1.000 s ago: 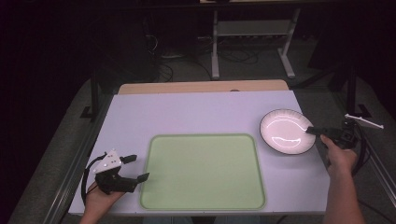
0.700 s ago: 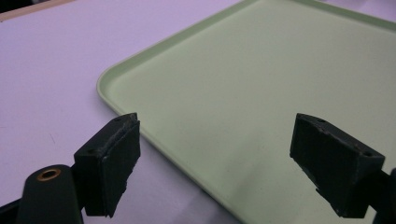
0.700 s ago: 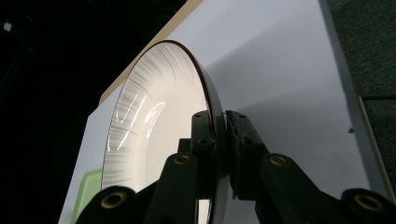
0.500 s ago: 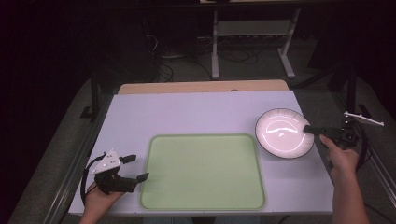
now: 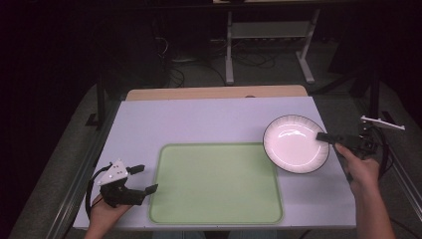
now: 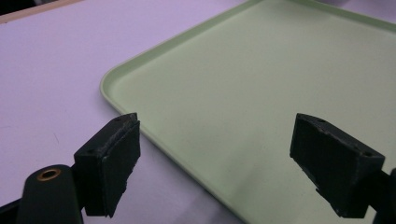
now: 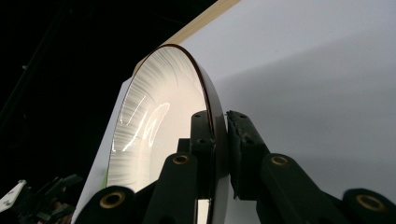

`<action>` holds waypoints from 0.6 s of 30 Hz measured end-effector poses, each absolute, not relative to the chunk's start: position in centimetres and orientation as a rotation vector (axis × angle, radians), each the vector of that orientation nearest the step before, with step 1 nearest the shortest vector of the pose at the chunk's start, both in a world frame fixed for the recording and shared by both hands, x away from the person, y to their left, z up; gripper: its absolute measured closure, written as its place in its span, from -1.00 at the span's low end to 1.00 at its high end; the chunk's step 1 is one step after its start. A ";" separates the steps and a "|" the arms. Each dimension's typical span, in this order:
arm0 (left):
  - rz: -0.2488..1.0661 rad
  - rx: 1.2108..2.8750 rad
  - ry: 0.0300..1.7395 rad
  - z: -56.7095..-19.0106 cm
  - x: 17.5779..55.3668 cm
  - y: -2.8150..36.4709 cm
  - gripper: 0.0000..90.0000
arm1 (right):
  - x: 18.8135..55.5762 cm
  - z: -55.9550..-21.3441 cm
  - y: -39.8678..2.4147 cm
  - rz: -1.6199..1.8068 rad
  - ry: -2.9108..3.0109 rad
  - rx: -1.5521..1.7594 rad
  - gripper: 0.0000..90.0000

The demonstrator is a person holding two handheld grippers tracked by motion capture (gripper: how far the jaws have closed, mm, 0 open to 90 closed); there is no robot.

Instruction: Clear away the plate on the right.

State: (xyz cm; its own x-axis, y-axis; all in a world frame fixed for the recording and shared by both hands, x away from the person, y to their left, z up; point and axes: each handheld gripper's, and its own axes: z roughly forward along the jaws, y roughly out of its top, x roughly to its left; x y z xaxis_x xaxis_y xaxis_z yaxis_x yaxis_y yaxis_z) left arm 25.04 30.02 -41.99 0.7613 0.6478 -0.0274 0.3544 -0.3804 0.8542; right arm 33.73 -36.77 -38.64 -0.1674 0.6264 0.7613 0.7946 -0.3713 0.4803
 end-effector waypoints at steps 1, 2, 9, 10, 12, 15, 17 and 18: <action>0.387 2.003 0.755 -42.0 25.0 30.0 -0.65 | 33.6 -38.5 -36.5 -1.575 -1.665 -1.908 0.79; 0.387 2.003 0.755 -42.0 25.0 30.0 -0.65 | 33.6 -38.5 -36.5 -1.575 -1.665 -1.908 0.79; 0.387 2.003 0.754 -42.0 25.0 30.0 -0.65 | 33.0 -36.7 -34.7 -1.597 -1.730 -1.834 0.79; 0.387 2.003 0.754 -42.0 25.0 30.0 -0.65 | 33.0 -36.4 -34.4 -1.597 -1.749 -1.826 0.79; 0.388 2.002 0.754 -42.0 25.0 30.0 -0.65 | 33.1 -35.8 -33.9 -1.599 -1.767 -1.812 0.79; 0.388 2.001 0.755 -42.0 25.1 30.0 -0.65 | 33.2 -35.2 -33.1 -1.612 -1.781 -1.780 0.78; 0.388 2.002 0.755 -42.0 25.1 30.0 -0.65 | 33.3 -34.8 -32.3 -1.621 -1.788 -1.754 0.78; 0.388 2.002 0.755 -42.0 25.1 30.0 -0.65 | 33.3 -34.8 -32.3 -1.621 -1.788 -1.754 0.78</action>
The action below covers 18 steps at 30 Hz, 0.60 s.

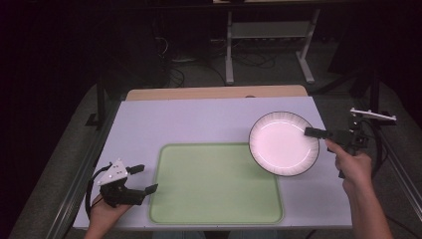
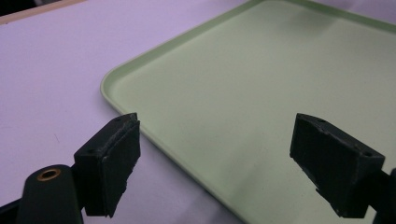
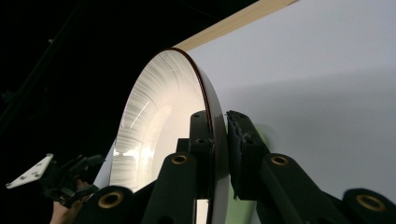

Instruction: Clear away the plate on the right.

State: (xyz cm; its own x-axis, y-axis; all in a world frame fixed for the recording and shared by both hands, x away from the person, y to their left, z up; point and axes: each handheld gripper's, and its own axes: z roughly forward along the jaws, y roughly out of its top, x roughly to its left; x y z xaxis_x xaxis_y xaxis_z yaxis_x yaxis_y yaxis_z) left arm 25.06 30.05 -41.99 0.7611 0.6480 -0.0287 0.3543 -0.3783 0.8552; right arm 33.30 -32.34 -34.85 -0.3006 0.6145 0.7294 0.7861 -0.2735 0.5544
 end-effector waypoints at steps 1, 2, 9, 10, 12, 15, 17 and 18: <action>0.388 2.001 0.755 -42.0 25.1 30.0 -0.65 | 33.5 -34.5 -31.5 -1.627 -1.794 -1.731 0.78; 0.388 1.999 0.756 -42.0 25.1 30.0 -0.65 | 33.6 -34.3 -31.1 -1.628 -1.800 -1.719 0.78; 0.389 1.998 0.757 -42.0 25.1 30.2 -0.65 | 34.2 -33.7 -28.6 -1.619 -1.818 -1.676 0.78; 0.389 1.998 0.756 -42.0 25.1 30.2 -0.65 | 34.4 -33.6 -27.9 -1.615 -1.820 -1.667 0.77; 0.388 1.998 0.755 -42.0 25.1 30.1 -0.65 | 34.6 -33.5 -27.2 -1.613 -1.829 -1.662 0.77; 0.388 1.996 0.756 -42.0 25.1 30.1 -0.65 | 34.9 -33.5 -26.1 -1.604 -1.831 -1.643 0.77; 0.388 1.997 0.756 -42.0 25.1 30.1 -0.65 | 35.0 -33.6 -25.3 -1.604 -1.832 -1.634 0.77; 0.388 1.997 0.756 -42.0 25.1 30.1 -0.65 | 35.1 -33.6 -24.9 -1.602 -1.833 -1.624 0.77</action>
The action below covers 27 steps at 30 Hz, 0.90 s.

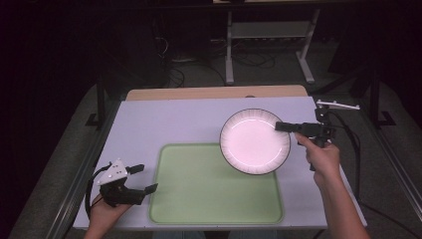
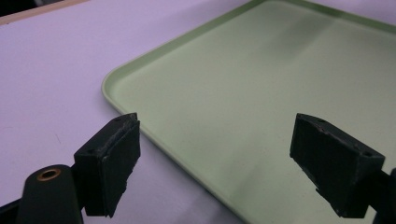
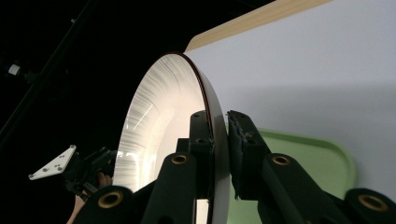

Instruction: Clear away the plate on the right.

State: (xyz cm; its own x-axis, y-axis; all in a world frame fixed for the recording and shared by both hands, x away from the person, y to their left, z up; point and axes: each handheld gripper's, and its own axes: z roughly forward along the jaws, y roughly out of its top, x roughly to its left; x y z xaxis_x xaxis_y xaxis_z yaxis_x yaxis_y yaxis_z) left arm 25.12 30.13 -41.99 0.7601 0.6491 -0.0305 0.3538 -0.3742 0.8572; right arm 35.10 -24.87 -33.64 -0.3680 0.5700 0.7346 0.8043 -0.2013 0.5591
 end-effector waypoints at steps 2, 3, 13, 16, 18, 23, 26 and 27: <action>0.387 1.996 0.757 -42.0 25.1 30.1 -0.65 | 35.2 -33.9 -24.0 -1.600 -1.834 -1.611 0.77; 0.387 1.996 0.757 -42.0 25.1 30.1 -0.65 | 35.2 -33.9 -24.0 -1.600 -1.834 -1.611 0.77; 0.387 1.997 0.755 -42.0 25.2 30.1 -0.65 | 35.6 -36.0 -20.3 -1.544 -1.862 -1.595 0.77; 0.385 1.998 0.754 -42.0 25.2 30.1 -0.65 | 35.7 -36.6 -19.6 -1.536 -1.868 -1.592 0.77; 0.385 1.998 0.754 -42.0 25.2 30.1 -0.65 | 35.7 -36.8 -19.4 -1.531 -1.865 -1.595 0.77; 0.384 1.997 0.753 -42.0 25.1 30.1 -0.65 | 35.8 -38.0 -18.0 -1.506 -1.878 -1.605 0.76; 0.384 1.998 0.752 -42.0 25.2 30.1 -0.65 | 35.8 -38.6 -17.5 -1.489 -1.896 -1.618 0.76; 0.384 1.998 0.753 -42.0 25.2 30.1 -0.65 | 35.8 -38.7 -17.3 -1.482 -1.899 -1.619 0.76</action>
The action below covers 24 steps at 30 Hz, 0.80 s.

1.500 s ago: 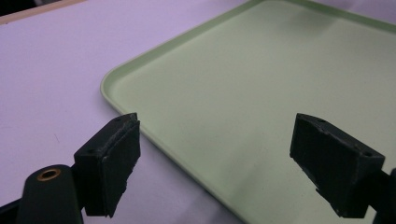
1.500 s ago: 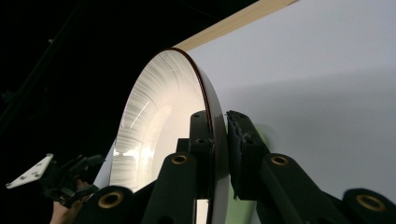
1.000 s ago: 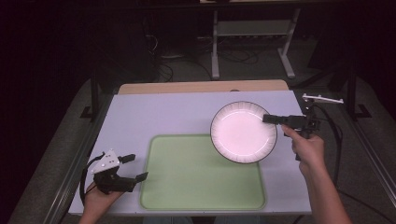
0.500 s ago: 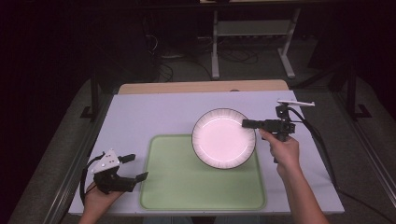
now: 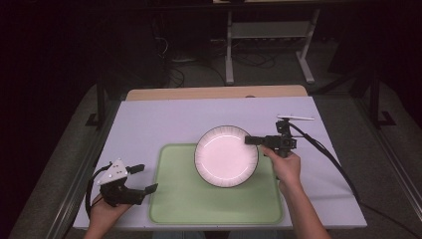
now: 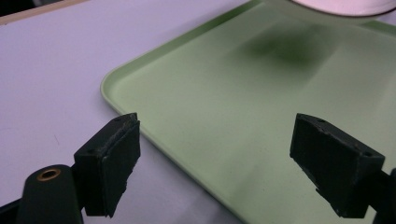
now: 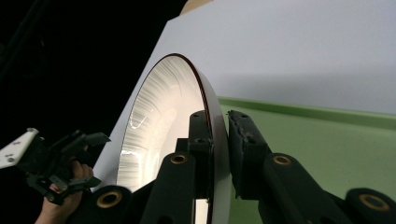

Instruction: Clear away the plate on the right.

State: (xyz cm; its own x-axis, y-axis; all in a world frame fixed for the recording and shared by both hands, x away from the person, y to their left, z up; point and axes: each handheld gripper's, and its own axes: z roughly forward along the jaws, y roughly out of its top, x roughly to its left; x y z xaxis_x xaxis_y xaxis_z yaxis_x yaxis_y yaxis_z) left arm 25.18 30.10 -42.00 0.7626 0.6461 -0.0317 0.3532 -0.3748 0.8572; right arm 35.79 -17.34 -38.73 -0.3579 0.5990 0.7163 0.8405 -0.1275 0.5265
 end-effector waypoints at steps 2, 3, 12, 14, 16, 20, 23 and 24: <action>0.383 1.999 0.752 -42.0 25.2 30.1 -0.65 | 35.7 -39.1 -17.0 -1.474 -1.904 -1.624 0.76; 0.382 1.999 0.752 -42.0 25.2 30.1 -0.65 | 35.7 -39.1 -17.0 -1.474 -1.904 -1.624 0.76; 0.384 1.998 0.752 -42.0 25.2 30.1 -0.65 | 35.6 -40.6 -15.6 -1.440 -1.915 -1.637 0.75; 0.383 1.999 0.752 -42.0 25.2 30.1 -0.65 | 35.6 -40.7 -15.5 -1.436 -1.921 -1.637 0.75; 0.383 2.001 0.748 -42.0 25.2 30.0 -0.65 | 35.4 -41.1 -15.1 -1.426 -1.925 -1.642 0.74; 0.382 2.001 0.749 -42.0 25.2 30.0 -0.65 | 35.3 -41.5 -14.6 -1.416 -1.920 -1.635 0.74; 0.381 1.999 0.750 -42.0 25.2 30.0 -0.65 | 35.2 -42.1 -14.2 -1.399 -1.931 -1.641 0.74; 0.381 2.001 0.749 -42.0 25.2 30.0 -0.65 | 35.2 -42.2 -14.1 -1.394 -1.933 -1.645 0.74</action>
